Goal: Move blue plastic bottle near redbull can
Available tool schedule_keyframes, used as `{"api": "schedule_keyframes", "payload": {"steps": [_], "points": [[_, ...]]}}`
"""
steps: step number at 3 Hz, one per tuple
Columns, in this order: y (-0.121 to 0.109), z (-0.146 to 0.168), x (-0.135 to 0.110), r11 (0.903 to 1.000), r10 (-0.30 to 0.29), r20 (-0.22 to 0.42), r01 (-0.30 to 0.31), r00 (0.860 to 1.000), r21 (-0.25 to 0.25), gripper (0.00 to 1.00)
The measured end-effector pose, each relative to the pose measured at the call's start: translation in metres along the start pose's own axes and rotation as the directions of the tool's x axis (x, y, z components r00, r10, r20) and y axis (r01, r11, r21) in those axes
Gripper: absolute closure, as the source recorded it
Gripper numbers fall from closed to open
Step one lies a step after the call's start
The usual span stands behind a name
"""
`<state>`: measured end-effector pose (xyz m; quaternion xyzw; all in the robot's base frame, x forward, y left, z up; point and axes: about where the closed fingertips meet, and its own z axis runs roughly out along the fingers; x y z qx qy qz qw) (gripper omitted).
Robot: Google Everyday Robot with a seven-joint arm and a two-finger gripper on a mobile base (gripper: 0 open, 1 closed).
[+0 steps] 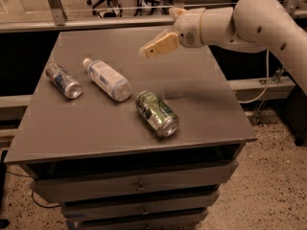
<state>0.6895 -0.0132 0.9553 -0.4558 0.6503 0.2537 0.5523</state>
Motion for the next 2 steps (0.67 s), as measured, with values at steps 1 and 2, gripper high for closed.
{"api": "schedule_keyframes", "payload": {"steps": [1,2], "points": [[-0.055,-0.032,-0.039,0.9855,-0.145,0.005,0.144,0.989,0.089,0.0],[-0.083,-0.063,-0.082,0.9675,-0.197,0.052,0.186,0.979,0.171,0.0]]}}
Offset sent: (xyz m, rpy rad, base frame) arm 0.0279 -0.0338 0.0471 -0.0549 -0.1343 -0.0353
